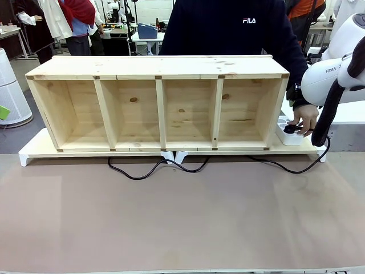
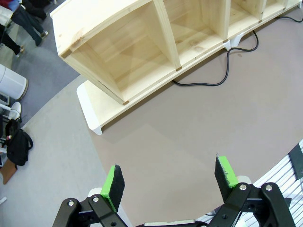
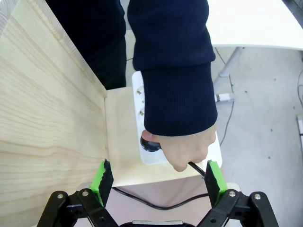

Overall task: Perform cable management.
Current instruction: Release the Power Cable when the human grasps it.

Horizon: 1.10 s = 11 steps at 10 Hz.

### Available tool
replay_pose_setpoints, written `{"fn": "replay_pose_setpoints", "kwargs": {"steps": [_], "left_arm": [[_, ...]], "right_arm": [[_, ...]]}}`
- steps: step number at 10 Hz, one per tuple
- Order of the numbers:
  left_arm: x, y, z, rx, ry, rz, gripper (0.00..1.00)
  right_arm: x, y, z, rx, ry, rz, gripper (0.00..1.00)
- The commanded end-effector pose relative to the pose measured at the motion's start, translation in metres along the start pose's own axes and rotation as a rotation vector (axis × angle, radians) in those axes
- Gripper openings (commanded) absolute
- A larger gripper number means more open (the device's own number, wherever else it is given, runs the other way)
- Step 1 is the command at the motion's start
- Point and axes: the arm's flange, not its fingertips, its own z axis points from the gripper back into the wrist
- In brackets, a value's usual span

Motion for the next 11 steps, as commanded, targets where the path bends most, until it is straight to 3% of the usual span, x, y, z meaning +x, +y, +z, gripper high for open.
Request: {"fn": "replay_pose_setpoints", "kwargs": {"steps": [1,11], "left_arm": [[-0.0004,0.0006,0.0005,0.000,-0.001,0.002,1.00],[-0.0004,0.0006,0.0005,0.000,-0.001,0.002,1.00]], "right_arm": [[-0.0004,-0.0001,-0.0007,-0.001,0.005,0.000,1.00],[-0.0004,-0.0001,-0.0007,-0.001,0.005,0.000,1.00]]}}
